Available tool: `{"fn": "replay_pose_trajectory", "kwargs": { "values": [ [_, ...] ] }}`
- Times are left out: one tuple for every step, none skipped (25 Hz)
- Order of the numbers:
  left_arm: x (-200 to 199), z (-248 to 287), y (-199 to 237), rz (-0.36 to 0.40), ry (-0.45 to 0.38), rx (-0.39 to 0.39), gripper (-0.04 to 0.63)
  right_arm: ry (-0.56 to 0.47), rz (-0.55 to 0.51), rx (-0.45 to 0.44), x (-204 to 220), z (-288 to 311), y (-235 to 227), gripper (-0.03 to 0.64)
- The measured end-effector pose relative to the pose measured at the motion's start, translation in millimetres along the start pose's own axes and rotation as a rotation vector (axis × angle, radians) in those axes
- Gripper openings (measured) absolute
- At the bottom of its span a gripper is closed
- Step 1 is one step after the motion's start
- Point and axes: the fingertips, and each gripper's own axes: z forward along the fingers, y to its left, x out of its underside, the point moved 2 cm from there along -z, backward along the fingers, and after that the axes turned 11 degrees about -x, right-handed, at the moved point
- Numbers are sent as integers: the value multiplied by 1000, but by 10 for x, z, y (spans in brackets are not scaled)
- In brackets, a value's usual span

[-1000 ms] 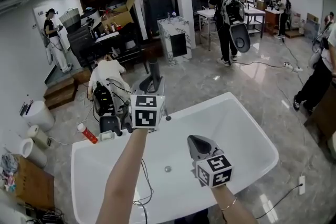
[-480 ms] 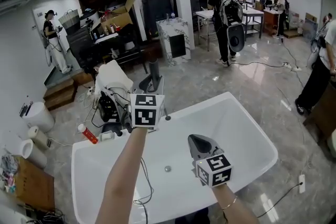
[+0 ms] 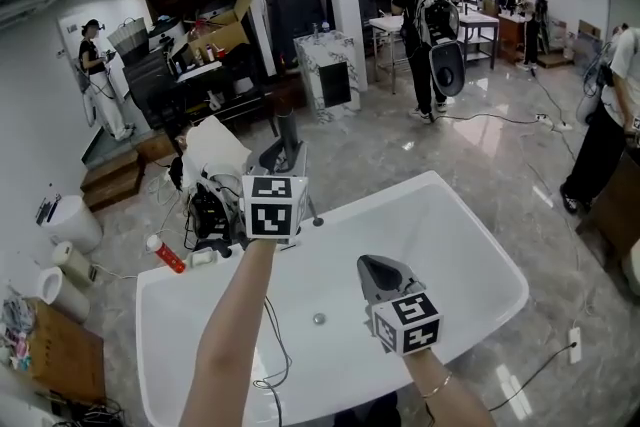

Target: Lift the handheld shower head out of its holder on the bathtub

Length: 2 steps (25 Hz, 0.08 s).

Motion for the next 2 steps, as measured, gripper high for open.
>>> {"fn": "replay_pose_trajectory", "kwargs": {
  "values": [
    [-11, 116, -31, 0, -1, -2, 147, 0, 0, 0, -18, 38, -117, 6],
    [-22, 235, -62, 0, -2, -3, 147, 1, 0, -1, -37, 78, -236, 5]
  ]
}}
